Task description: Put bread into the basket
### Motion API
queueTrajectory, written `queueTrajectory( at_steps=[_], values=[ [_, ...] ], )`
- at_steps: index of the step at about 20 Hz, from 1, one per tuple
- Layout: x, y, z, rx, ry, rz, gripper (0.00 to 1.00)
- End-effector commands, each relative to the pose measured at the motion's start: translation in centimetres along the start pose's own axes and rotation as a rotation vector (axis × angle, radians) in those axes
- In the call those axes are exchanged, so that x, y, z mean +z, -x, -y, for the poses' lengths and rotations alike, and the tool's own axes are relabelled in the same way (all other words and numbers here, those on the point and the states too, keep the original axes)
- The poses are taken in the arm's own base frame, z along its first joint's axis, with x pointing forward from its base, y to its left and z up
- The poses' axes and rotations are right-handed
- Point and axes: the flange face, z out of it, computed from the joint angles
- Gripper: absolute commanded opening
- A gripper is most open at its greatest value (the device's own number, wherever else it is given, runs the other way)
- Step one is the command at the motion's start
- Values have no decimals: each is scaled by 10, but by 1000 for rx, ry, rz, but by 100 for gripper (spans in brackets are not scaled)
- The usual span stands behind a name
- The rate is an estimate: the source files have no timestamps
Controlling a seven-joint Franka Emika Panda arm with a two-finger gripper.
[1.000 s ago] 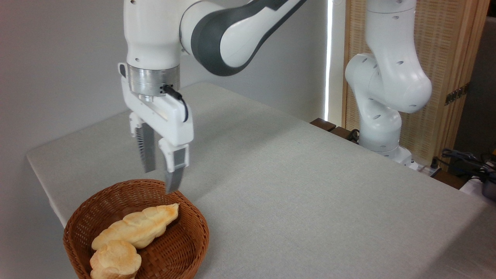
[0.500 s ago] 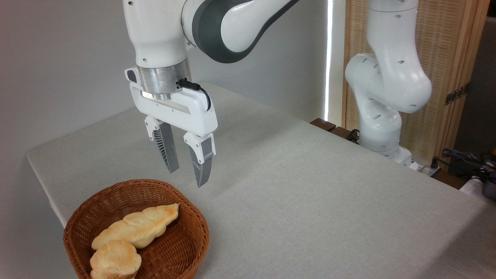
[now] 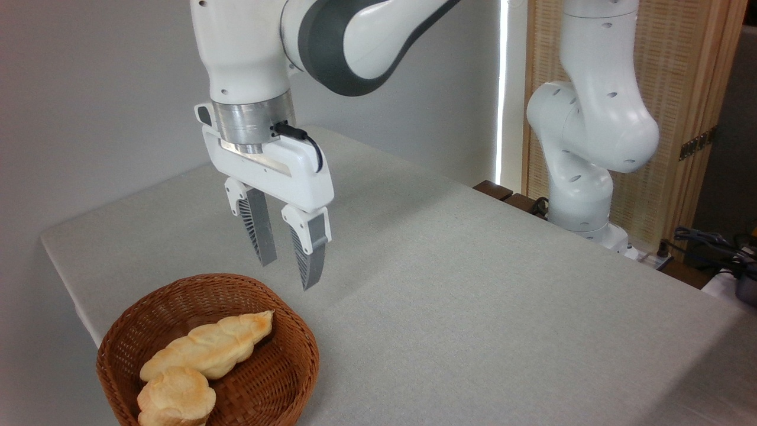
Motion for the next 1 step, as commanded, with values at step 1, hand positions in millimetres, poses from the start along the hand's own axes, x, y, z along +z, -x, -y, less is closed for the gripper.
queueTrajectory(
  at_steps=[1],
  values=[
    [-14, 7, 7, 2, 24, -32, 100]
  ],
)
